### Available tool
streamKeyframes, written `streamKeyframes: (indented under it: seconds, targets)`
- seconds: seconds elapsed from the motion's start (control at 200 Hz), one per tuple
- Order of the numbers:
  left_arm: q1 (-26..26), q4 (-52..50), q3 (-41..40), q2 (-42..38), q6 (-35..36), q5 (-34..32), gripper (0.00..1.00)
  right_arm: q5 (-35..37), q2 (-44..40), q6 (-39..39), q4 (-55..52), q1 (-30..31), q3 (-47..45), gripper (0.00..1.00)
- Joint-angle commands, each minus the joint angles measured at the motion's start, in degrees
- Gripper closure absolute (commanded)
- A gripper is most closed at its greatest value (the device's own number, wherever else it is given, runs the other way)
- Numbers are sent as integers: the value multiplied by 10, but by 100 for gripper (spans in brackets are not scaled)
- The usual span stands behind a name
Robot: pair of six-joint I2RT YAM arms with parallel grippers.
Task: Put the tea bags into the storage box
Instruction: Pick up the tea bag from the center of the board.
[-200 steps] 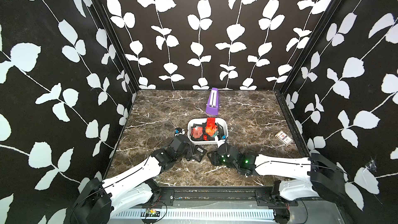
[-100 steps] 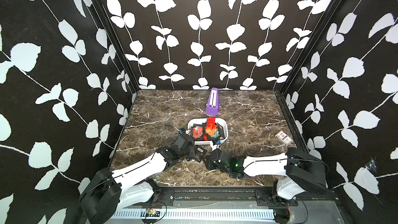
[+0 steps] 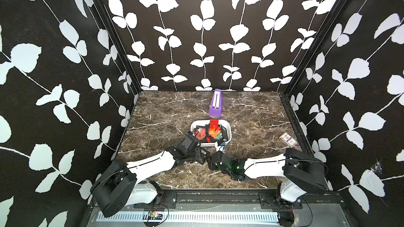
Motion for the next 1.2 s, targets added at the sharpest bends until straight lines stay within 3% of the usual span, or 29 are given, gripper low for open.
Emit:
streamKeyframes:
  seconds: [0.0,0.64,1.195]
  targets:
    - [3,15,7,7,-1,8,87,1,23,37,18,5,30,60]
    - [2,36,-61,22,-34,13,98,21,94,163,42,15,50,60]
    - [1,35,-73,12,-36,17,100,40,122,160,34,15,79,69]
